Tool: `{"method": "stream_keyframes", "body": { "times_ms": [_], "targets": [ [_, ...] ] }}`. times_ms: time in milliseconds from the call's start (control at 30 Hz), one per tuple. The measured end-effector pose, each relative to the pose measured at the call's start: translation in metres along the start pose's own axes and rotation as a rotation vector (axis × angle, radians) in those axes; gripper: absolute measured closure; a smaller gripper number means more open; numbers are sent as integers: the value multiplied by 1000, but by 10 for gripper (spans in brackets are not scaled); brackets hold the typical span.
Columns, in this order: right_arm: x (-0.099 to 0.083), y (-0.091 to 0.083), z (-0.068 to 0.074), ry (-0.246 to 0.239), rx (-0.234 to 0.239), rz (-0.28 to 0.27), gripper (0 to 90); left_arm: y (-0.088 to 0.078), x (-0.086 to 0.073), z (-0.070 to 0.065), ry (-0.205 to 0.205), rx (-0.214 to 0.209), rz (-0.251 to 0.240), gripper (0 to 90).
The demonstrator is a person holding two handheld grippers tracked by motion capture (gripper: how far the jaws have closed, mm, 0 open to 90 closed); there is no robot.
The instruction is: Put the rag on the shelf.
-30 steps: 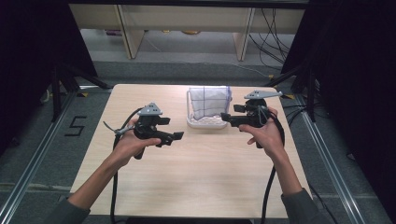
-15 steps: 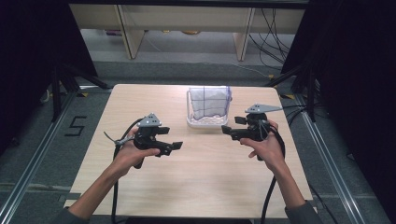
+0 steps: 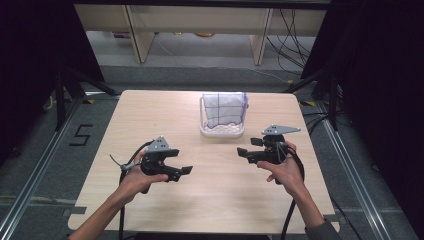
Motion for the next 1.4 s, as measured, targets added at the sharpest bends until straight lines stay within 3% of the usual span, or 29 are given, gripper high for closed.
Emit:
{"method": "stream_keyframes", "body": {
  "times_ms": [67,100,167,333,367,400,433,467,533,600,633,667,733,767,867,933,967,1100,1133,1167,1200,1233,1267,1300,1333,1367,1400],
  "targets": [
    [-3,4,-1,-12,11,7,295,1,-9,0,-5,18,-5,182],
    [-5,6,0,15,48,13,295,0,-14,0,-7,25,7,182],
    [-9,9,-2,11,35,35,289,-1,-23,-1,-13,12,16,182],
    [-17,17,1,9,24,51,283,-7,-37,0,-27,30,14,181],
    [-18,18,1,-17,8,46,283,-8,-40,-1,-30,35,18,181],
    [-21,21,5,14,29,61,282,-8,-41,-2,-30,37,17,180],
    [-22,23,3,-27,31,61,282,-9,-44,-3,-34,35,19,180],
    [-25,23,9,11,35,71,282,-9,-45,-3,-30,32,21,178],
    [-29,24,10,-16,38,82,282,-8,-50,-3,-16,30,34,177],
    [-33,24,17,12,34,102,282,-6,-54,-3,-20,33,39,177],
    [-35,24,16,-27,16,88,282,-6,-55,-3,-18,34,52,177],
    [-38,25,18,-25,36,85,281,-6,-56,-4,-18,32,56,177],
    [-43,25,23,4,43,93,280,-7,-58,-8,-9,31,56,177],
    [-47,25,24,-31,32,89,280,-7,-59,-10,-6,32,57,177],
    [-51,24,29,3,39,94,280,-10,-62,-15,20,39,66,176],
    [-54,22,28,-32,23,95,280,-10,-65,-19,7,34,59,176],
    [-57,22,29,-26,47,93,280,-10,-66,-21,12,31,58,176],
    [-67,16,34,-24,56,98,282,-12,-71,-26,32,33,85,176],
    [-70,14,37,-9,59,102,282,-12,-72,-28,19,31,72,176],
    [-73,12,39,-2,57,106,282,-13,-73,-28,36,28,89,176],
    [-75,11,38,-20,61,100,282,-12,-74,-31,15,27,78,176],
    [-78,10,39,-26,61,100,281,-13,-75,-31,29,20,89,175],
    [-80,8,40,-27,48,106,281,-12,-76,-34,14,22,81,174],
    [-83,6,42,-6,49,118,281,-13,-77,-34,21,15,88,172],
    [-85,7,40,-34,46,100,278,-13,-78,-36,5,12,78,172],
    [-87,5,41,-18,50,111,275,-14,-78,-36,29,13,94,172],
    [-89,6,41,-24,58,107,273,-13,-79,-39,4,18,70,172]
  ]
}}
Point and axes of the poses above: each handheld gripper's, and its own axes: y roughly forward along the jaws, x roughly out of its top, z roughly to its left, the point moved 1 cm from there along y, roughly forward along the jaws, and after that the axes turned 5 degrees about z, right-handed, at the moved point
